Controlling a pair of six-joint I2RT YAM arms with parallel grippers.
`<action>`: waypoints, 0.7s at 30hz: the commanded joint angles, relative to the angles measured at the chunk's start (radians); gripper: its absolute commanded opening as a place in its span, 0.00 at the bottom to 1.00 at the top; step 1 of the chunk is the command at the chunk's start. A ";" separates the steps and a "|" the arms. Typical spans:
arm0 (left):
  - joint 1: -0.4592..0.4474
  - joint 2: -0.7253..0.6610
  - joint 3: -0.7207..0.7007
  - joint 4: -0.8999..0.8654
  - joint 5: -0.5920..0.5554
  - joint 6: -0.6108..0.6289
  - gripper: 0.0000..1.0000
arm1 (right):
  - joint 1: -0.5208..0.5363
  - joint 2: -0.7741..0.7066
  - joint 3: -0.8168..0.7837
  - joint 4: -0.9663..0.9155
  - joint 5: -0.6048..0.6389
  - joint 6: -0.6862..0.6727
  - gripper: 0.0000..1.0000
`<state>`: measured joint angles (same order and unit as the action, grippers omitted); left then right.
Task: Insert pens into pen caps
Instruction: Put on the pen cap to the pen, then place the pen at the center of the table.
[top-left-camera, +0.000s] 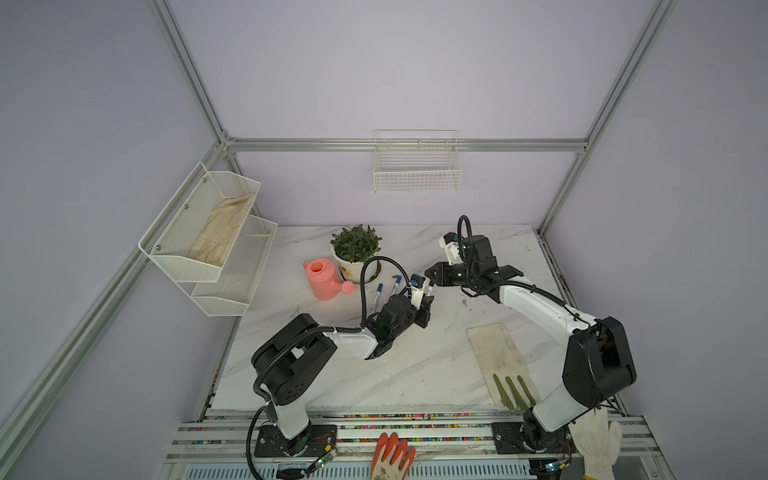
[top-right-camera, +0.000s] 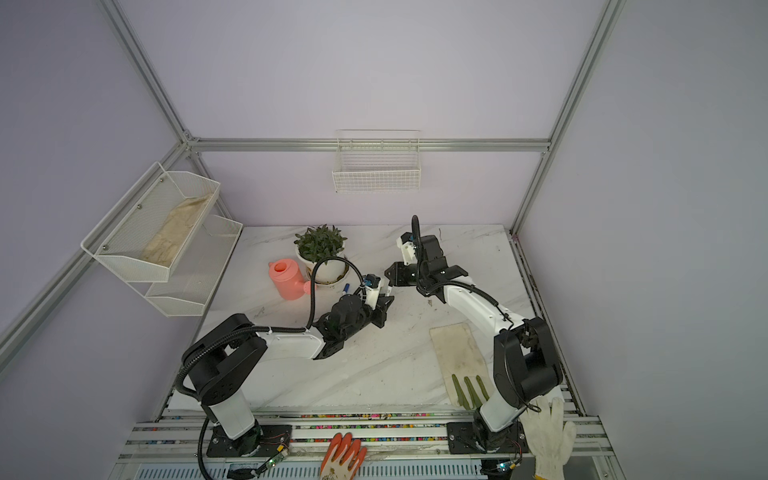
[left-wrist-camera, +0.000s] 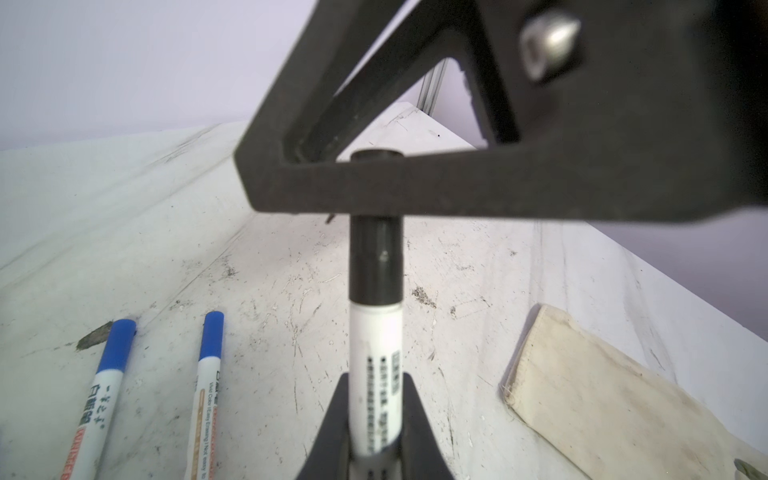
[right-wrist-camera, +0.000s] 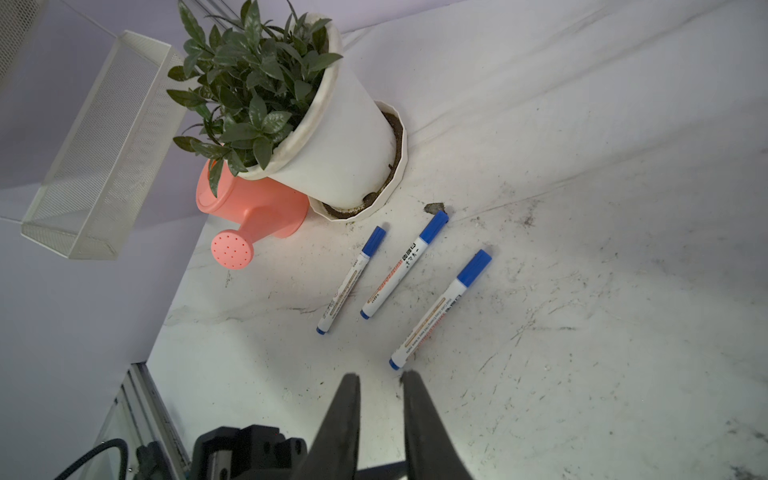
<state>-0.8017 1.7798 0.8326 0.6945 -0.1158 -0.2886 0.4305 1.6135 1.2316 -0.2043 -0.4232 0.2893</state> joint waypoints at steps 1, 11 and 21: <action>0.058 0.013 -0.046 0.156 -0.136 -0.110 0.00 | -0.036 -0.011 0.018 -0.104 0.105 0.009 0.34; 0.058 0.052 -0.006 0.020 -0.095 -0.100 0.00 | -0.102 -0.028 0.062 -0.116 0.210 0.050 0.51; 0.060 0.151 0.266 -0.451 0.066 0.012 0.00 | -0.151 -0.020 0.032 -0.115 0.183 0.063 0.50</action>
<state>-0.7406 1.9186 0.9627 0.3904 -0.1036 -0.3298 0.2817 1.6135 1.2758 -0.2981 -0.2398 0.3393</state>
